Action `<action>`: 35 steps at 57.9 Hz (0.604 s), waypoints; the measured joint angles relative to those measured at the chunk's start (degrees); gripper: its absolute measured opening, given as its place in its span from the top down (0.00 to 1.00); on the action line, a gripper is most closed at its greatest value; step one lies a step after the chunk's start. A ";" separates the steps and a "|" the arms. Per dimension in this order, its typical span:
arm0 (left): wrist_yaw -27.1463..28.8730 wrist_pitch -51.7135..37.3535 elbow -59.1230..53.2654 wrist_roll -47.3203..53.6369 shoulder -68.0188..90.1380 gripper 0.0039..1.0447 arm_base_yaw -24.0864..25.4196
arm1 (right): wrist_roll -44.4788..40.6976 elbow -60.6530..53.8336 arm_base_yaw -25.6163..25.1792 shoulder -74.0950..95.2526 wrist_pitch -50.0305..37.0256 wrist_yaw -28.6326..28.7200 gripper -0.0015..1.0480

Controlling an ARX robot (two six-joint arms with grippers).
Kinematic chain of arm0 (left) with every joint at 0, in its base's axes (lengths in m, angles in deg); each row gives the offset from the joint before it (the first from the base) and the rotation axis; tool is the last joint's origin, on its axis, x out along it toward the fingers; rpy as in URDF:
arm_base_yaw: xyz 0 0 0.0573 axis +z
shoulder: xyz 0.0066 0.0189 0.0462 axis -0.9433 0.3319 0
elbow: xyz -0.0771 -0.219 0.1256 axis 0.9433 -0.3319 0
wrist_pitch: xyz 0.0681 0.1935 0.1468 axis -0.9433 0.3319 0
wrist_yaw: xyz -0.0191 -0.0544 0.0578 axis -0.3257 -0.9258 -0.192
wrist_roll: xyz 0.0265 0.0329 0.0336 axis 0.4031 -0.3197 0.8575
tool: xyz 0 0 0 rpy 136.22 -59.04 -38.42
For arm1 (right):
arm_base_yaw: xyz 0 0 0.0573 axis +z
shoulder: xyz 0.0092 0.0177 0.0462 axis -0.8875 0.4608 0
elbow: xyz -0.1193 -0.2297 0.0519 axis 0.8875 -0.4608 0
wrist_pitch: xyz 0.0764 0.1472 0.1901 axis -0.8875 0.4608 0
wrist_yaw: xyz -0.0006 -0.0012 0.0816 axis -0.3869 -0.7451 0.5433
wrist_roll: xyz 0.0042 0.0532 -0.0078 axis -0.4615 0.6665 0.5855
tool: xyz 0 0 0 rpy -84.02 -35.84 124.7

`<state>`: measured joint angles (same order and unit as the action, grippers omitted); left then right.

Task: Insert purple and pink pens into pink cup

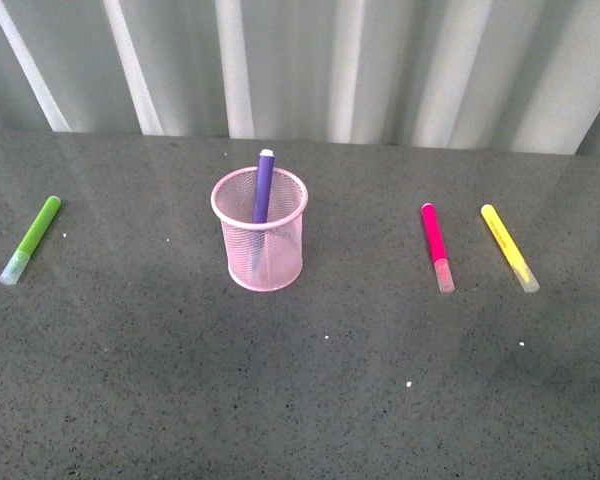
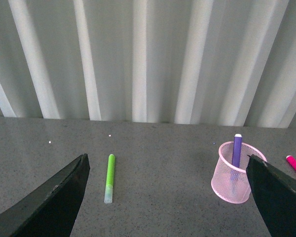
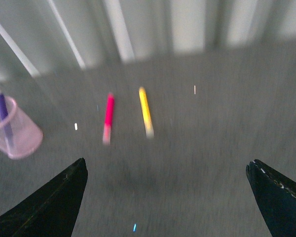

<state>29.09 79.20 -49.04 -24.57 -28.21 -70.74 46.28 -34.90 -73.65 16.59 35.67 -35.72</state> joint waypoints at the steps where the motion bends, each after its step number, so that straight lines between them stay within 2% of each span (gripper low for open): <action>1: 0.00 0.00 0.00 0.00 0.00 0.06 0.00 | -0.02 0.61 -1.11 3.63 -1.79 0.35 0.07; 6: 0.11 0.00 0.00 0.00 0.00 0.06 0.00 | -1.86 4.42 -2.27 19.32 -9.70 -0.09 0.07; 12: 0.02 0.00 0.00 0.00 0.00 0.06 0.00 | -6.56 10.97 0.68 37.97 -16.94 -2.49 0.07; 22: 0.02 0.00 0.00 0.00 0.00 0.06 0.00 | -11.80 19.93 5.16 54.38 -20.17 -4.02 0.07; 28: 0.04 0.00 0.00 0.00 0.00 0.06 0.00 | -14.60 25.05 7.15 60.89 -19.80 -2.62 0.07; 35: 0.02 0.00 0.00 0.00 0.00 0.06 0.00 | -16.00 31.95 8.76 68.15 -18.71 -4.31 0.07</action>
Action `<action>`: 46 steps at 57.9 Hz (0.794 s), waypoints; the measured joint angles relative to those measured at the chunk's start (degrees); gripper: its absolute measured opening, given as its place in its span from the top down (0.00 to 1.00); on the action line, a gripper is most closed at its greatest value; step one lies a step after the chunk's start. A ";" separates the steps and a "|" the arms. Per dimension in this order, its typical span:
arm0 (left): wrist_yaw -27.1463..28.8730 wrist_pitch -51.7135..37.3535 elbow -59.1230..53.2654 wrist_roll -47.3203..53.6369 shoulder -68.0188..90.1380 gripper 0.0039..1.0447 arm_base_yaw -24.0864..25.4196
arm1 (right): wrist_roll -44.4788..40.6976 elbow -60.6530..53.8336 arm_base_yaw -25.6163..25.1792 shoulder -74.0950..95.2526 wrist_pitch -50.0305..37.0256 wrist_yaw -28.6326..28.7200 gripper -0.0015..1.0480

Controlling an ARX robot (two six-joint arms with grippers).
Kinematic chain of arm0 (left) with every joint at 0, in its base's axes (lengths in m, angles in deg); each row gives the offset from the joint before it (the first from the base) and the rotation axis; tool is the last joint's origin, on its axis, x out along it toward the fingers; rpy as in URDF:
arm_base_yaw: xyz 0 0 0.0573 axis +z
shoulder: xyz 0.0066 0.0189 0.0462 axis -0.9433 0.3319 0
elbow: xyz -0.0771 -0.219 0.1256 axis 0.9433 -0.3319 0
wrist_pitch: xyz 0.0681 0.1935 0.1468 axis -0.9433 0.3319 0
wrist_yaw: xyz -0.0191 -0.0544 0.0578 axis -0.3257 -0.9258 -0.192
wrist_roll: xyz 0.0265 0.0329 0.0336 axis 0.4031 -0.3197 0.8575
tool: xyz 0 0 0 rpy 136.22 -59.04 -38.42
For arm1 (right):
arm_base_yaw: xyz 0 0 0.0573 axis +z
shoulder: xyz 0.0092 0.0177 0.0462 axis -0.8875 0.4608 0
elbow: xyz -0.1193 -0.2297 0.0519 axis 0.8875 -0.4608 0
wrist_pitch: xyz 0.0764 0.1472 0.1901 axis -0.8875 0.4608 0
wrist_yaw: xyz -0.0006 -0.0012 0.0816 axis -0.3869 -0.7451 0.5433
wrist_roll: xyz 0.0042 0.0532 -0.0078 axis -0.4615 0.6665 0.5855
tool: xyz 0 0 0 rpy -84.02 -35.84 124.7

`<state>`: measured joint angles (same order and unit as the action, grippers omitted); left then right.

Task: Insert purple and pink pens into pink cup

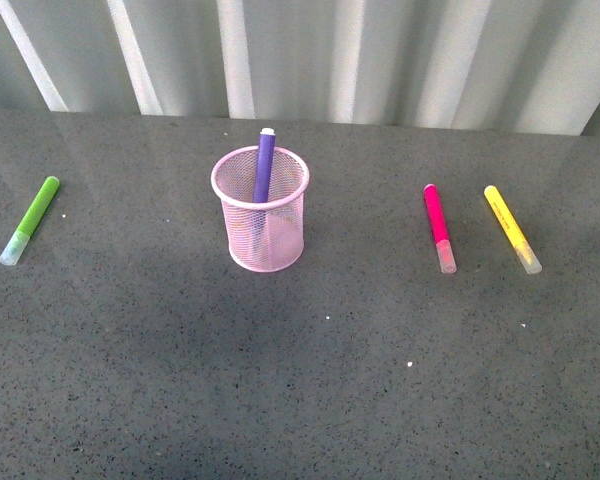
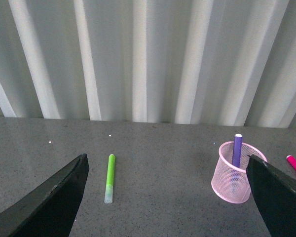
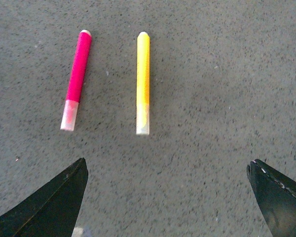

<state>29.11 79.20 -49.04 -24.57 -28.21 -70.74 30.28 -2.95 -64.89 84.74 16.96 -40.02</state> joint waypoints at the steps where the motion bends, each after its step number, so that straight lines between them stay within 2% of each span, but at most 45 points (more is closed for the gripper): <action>1: 0.00 0.00 0.00 0.00 0.00 0.06 0.00 | 0.00 1.40 0.26 1.33 0.35 -0.44 0.07; 24: 0.00 0.00 0.00 0.00 0.00 0.06 0.00 | 0.98 20.44 4.76 20.00 5.95 -1.16 0.07; 46: 0.00 0.00 0.00 0.00 0.00 0.06 0.00 | 1.62 31.78 9.11 29.14 8.76 -1.81 0.07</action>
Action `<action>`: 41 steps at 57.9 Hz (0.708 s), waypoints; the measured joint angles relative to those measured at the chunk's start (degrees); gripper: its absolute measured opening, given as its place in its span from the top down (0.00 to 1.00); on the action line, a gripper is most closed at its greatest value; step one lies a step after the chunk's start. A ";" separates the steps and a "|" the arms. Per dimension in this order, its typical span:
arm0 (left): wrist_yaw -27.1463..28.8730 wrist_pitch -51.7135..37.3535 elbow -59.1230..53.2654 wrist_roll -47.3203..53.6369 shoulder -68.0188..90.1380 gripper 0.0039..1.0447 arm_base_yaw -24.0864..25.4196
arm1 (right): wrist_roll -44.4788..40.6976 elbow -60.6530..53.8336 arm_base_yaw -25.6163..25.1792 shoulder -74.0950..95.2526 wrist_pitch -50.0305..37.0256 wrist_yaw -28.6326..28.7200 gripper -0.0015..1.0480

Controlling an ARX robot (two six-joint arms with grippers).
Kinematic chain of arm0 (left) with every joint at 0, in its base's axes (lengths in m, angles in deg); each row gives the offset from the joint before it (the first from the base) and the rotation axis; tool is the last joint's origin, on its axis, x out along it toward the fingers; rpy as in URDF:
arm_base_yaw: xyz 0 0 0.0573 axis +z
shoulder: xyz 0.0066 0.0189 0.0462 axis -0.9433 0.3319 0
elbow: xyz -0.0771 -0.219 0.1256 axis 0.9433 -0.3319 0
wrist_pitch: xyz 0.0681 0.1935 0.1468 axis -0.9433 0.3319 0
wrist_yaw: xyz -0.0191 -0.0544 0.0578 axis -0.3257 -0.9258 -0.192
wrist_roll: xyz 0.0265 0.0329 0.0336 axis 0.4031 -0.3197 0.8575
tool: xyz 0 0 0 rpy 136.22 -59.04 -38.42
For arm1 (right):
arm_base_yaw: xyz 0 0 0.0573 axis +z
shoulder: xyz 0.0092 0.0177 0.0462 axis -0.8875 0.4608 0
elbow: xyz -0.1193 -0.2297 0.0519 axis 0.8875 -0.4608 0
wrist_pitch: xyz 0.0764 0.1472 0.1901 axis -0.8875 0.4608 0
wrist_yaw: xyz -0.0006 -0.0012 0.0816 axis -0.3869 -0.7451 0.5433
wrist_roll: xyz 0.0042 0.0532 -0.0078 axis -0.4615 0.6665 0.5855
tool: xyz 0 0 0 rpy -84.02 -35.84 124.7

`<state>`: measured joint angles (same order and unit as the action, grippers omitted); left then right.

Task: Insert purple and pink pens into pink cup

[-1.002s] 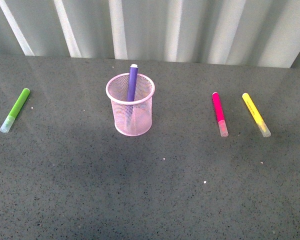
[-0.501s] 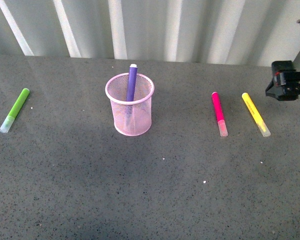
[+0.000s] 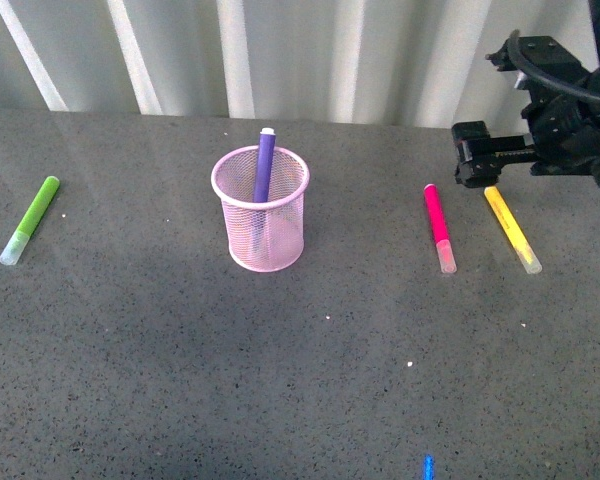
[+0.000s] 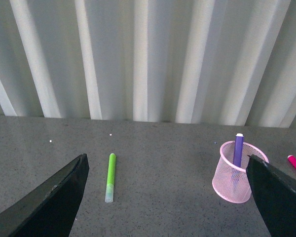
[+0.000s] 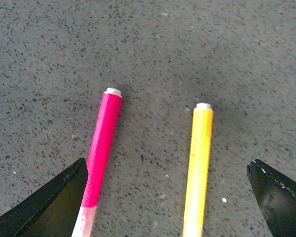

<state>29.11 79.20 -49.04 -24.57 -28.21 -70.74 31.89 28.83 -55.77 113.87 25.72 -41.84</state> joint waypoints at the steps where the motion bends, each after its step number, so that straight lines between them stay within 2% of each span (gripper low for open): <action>1: 0.00 0.00 0.00 0.00 0.00 0.06 0.00 | 0.15 0.57 0.33 0.42 0.11 -0.02 0.07; 41: 0.00 0.00 0.00 0.02 0.00 0.06 0.00 | 5.60 12.28 6.67 13.05 2.03 -1.46 0.07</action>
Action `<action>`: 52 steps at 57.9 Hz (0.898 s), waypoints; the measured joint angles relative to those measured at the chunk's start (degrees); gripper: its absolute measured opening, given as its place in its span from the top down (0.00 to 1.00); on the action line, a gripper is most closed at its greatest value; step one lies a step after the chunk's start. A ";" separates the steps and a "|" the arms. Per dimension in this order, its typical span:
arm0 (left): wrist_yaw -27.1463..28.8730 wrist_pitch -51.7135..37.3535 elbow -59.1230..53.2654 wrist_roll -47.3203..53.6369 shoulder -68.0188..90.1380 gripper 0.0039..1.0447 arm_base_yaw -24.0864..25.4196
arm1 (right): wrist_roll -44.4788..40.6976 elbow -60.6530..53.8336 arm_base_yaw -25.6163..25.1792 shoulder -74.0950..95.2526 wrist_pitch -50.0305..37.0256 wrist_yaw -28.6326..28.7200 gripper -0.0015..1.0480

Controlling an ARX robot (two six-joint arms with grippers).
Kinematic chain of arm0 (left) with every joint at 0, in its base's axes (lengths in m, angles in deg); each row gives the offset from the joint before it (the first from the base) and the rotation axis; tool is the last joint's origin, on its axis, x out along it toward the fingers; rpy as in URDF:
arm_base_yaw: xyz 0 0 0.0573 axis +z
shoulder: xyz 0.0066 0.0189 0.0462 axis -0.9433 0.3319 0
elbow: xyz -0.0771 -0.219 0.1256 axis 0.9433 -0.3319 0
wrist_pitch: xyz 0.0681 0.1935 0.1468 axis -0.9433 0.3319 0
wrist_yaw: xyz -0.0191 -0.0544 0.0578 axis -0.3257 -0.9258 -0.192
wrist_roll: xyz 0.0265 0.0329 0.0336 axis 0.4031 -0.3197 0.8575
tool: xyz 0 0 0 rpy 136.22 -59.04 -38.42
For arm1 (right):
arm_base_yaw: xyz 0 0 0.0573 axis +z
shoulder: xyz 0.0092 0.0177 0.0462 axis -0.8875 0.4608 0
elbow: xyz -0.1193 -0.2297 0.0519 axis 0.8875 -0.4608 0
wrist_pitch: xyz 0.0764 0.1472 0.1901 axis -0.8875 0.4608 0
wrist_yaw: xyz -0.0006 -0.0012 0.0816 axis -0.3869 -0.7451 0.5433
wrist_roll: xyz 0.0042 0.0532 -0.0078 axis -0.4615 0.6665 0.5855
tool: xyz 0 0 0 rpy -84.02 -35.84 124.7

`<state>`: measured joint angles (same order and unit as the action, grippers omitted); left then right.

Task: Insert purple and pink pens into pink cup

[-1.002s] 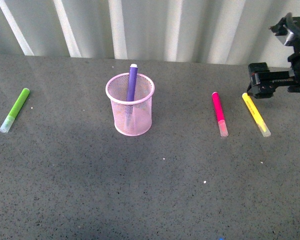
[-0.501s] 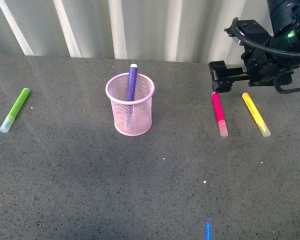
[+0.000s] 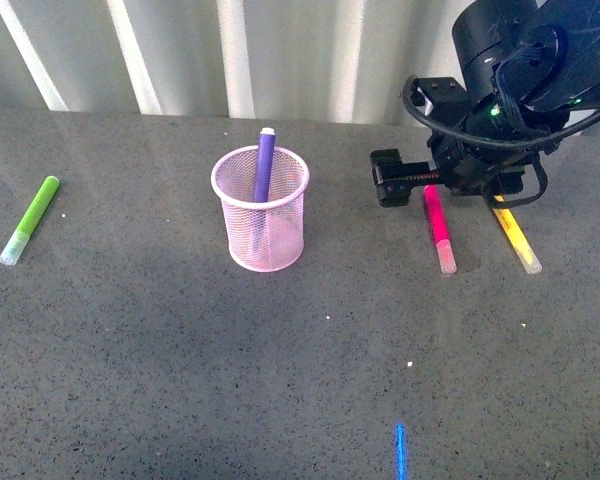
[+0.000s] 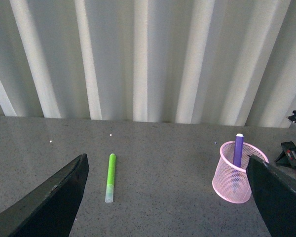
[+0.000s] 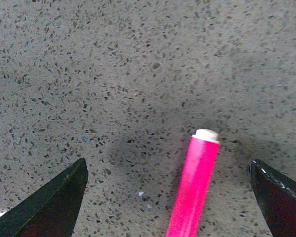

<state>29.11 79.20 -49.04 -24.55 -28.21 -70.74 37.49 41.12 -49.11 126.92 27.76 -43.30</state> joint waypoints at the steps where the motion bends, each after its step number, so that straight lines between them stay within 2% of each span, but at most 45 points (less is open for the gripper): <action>1: 0.00 0.00 0.00 0.00 0.00 0.06 0.00 | 0.17 0.15 0.04 0.24 0.00 -0.11 0.07; 48: 0.02 0.00 0.00 -0.02 0.00 0.06 0.00 | 4.15 3.13 -0.07 3.28 0.17 -3.43 0.07; 50: 0.00 0.00 0.00 -0.02 0.00 0.06 0.00 | 4.63 3.13 0.02 3.30 0.22 -3.56 0.10; 52: 0.00 0.00 0.00 0.00 0.00 0.06 0.00 | 5.14 3.13 0.11 3.32 0.22 -3.96 0.19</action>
<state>29.11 79.20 -49.04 -24.55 -28.21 -70.74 42.63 44.24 -49.00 130.24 27.97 -47.26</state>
